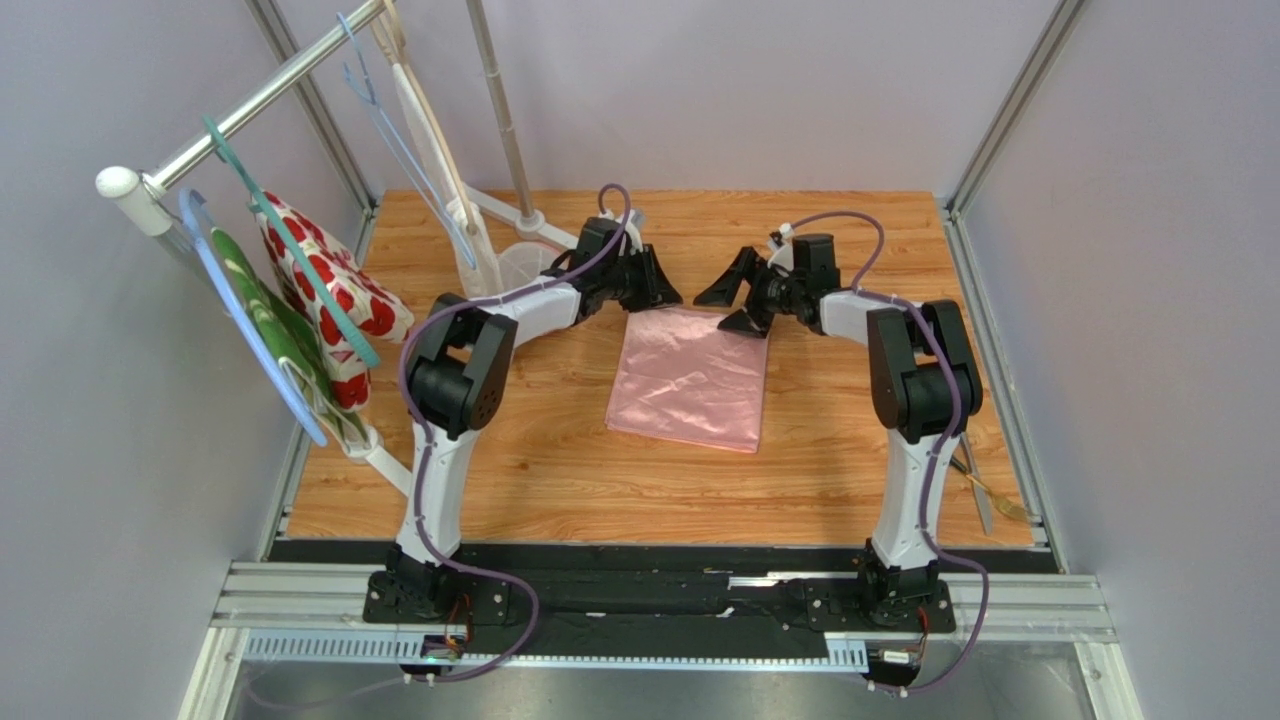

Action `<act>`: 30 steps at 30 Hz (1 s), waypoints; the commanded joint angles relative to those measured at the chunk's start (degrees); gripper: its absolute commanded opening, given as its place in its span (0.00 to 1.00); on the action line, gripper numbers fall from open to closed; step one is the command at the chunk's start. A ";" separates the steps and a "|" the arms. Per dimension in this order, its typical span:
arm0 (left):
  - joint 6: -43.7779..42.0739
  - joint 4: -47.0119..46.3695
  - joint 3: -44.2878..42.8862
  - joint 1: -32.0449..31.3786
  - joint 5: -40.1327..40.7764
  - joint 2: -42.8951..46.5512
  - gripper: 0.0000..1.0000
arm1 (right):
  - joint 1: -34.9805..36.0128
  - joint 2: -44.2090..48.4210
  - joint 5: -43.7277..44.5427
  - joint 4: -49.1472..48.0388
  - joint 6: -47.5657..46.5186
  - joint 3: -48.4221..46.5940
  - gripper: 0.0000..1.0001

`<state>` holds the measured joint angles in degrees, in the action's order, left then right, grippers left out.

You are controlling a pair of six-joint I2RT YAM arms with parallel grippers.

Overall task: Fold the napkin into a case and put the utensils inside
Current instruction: Smooth out the square-folded napkin at the center of the board.

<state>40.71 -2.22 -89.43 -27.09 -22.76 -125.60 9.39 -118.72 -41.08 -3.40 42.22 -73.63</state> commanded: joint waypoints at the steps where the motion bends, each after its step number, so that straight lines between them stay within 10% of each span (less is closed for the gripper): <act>1: 2.27 -6.22 -0.66 1.95 -1.58 -3.33 0.29 | -0.25 -2.22 -2.69 -7.85 2.69 -2.14 0.83; 18: -14.51 5.38 -12.53 3.89 -1.93 -5.80 0.34 | -2.71 -8.73 -6.03 -6.18 -1.52 -7.06 0.83; 30: -1.87 -13.51 -0.39 3.45 -9.84 -1.83 0.25 | -2.62 -9.96 -7.52 -8.11 1.12 -8.20 0.83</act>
<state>34.63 -8.75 -89.34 -23.92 -29.63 -126.78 6.92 -127.55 -47.13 -9.74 43.22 -80.01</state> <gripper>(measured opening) 0.258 0.830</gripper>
